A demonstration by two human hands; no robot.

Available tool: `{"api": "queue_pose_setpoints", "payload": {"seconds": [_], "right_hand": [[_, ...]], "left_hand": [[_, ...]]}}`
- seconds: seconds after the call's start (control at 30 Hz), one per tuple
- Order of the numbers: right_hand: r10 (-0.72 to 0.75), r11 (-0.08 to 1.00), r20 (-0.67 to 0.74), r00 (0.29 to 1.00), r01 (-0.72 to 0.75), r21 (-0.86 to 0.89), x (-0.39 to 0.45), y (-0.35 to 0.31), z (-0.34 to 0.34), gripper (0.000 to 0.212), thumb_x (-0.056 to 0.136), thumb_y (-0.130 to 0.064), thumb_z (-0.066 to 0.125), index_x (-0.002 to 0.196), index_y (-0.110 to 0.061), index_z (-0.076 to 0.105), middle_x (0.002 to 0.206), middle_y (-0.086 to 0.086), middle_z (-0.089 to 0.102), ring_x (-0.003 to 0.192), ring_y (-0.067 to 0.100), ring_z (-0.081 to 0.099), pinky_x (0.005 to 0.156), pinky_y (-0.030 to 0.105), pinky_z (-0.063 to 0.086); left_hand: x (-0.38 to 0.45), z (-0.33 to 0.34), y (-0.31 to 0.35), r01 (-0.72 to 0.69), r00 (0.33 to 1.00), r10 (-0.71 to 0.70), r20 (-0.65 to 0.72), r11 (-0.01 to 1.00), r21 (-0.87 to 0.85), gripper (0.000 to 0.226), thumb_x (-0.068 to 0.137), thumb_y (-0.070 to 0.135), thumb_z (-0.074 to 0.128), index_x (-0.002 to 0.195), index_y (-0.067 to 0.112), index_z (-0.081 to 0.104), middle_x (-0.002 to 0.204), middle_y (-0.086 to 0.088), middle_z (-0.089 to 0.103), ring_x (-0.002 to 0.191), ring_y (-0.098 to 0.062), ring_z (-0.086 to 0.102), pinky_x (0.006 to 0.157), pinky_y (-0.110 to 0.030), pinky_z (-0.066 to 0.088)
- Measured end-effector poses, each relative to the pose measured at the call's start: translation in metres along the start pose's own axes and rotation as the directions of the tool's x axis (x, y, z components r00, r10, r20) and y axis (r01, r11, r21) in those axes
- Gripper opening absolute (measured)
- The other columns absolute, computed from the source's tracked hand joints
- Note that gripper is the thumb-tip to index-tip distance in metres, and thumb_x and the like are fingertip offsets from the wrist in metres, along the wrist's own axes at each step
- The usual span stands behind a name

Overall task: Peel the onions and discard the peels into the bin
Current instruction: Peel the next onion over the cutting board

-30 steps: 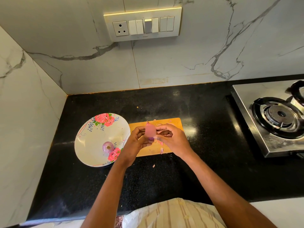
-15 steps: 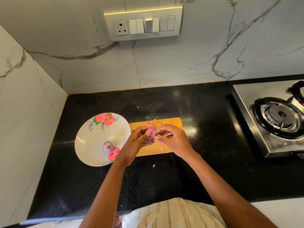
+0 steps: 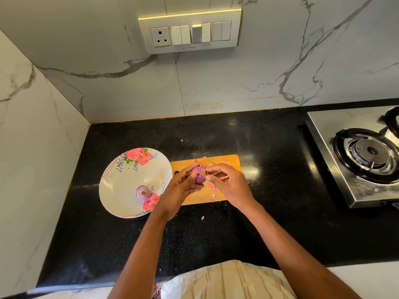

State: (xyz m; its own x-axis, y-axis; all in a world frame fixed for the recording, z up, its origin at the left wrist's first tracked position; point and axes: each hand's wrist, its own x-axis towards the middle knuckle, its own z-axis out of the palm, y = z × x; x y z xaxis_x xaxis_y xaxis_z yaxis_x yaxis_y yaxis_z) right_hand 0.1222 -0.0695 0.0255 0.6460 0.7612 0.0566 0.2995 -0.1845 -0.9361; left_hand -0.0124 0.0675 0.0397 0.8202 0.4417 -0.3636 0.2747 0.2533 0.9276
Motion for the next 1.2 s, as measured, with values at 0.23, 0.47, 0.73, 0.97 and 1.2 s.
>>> {"api": "queue_pose_setpoints", "payload": {"seconds": [0.23,0.47,0.73,0.97,1.2], "right_hand": [[0.05,0.993,-0.004,0.999,-0.05,0.109,-0.0007,-0.0058,0.004,0.016,0.093,-0.025,0.073,0.109,-0.024,0.074,0.107,-0.018,0.072,0.1,0.001,0.069,0.087,0.019,0.056],[0.071,0.985,-0.028,0.997,-0.066,0.161,0.0016,-0.0051,0.0045,0.01,0.092,-0.017,0.075,0.098,-0.025,0.075,0.095,-0.017,0.074,0.097,0.005,0.071,0.09,0.028,0.059],[0.127,0.981,-0.062,0.99,-0.116,0.157,-0.0001,-0.0016,0.0063,0.015,0.09,-0.009,0.075,0.096,-0.022,0.075,0.093,-0.014,0.072,0.091,0.004,0.071,0.086,0.022,0.058],[0.177,0.971,-0.085,0.981,-0.159,0.18,0.0034,0.0016,0.0083,0.023,0.094,-0.004,0.067,0.098,-0.025,0.075,0.103,-0.006,0.075,0.096,0.013,0.072,0.089,0.035,0.06],[0.205,0.971,-0.088,0.975,-0.191,0.145,0.0046,0.003,0.0025,0.015,0.101,-0.015,0.06,0.108,-0.018,0.073,0.101,-0.009,0.073,0.09,0.003,0.069,0.079,0.026,0.059]], "left_hand": [[0.001,-0.0013,-0.0052,-0.082,0.997,0.082,-0.001,0.992,0.094,0.048,0.097,0.029,0.064,0.144,0.032,0.053,0.145,-0.001,0.054,0.12,-0.017,0.065,0.099,-0.031,0.055],[0.0018,-0.0015,-0.0019,-0.118,0.993,0.121,-0.012,0.979,0.164,0.049,0.093,0.037,0.065,0.141,0.037,0.054,0.147,0.003,0.052,0.117,-0.012,0.066,0.101,-0.032,0.055],[-0.0013,0.0009,-0.0013,-0.11,0.994,0.11,0.006,0.984,0.141,0.049,0.096,0.029,0.065,0.143,0.031,0.053,0.146,0.001,0.051,0.112,-0.008,0.068,0.101,-0.032,0.054],[0.0008,0.0011,-0.0029,-0.052,0.998,0.053,-0.025,0.997,0.063,0.046,0.102,0.016,0.058,0.145,0.026,0.049,0.143,-0.003,0.053,0.108,-0.022,0.072,0.102,-0.034,0.054],[-0.0004,0.0029,-0.0022,-0.043,0.998,0.044,-0.046,0.999,0.027,0.036,0.101,0.019,0.058,0.132,0.036,0.055,0.135,-0.003,0.058,0.105,-0.023,0.072,0.089,-0.025,0.056]]}}
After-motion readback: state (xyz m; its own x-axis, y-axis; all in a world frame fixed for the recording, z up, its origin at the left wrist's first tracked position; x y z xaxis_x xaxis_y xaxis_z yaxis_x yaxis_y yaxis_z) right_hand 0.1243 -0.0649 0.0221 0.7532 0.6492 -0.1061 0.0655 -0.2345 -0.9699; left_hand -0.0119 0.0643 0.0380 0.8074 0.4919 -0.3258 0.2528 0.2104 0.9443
